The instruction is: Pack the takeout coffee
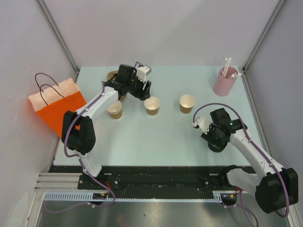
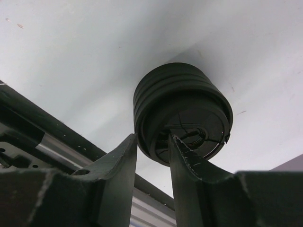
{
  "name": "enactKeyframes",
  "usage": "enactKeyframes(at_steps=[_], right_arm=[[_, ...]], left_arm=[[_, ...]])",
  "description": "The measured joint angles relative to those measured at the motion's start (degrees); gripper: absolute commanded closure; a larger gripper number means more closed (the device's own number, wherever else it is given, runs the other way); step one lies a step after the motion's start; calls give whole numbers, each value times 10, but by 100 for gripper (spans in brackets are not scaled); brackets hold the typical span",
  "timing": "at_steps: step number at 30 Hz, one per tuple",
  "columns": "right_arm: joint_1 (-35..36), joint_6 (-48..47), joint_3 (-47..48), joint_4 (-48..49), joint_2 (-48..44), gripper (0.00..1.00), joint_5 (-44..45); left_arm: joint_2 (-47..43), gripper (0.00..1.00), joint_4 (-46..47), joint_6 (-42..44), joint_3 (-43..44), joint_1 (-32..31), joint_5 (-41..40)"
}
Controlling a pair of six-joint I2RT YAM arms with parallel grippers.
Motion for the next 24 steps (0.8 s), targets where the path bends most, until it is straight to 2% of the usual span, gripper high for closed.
enactKeyframes(at_steps=[8,12,16,20,24], right_arm=[[8,-5,-4,17,13,64,15],[11,-7,-4,22,19,76,17],[14,-10,-4,22,20,81,17],[14,-11,-4,20,20,93,17],[15,-11,-4,19,15,100,17]], left_arm=[[1,31,-1,0,-8,0,4],[1,31,-1,0,-8,0,4],[1,31,-1,0,-9,1,4],[1,31,-1,0,-9,1,3],[1,31,-1,0,-9,1,4]])
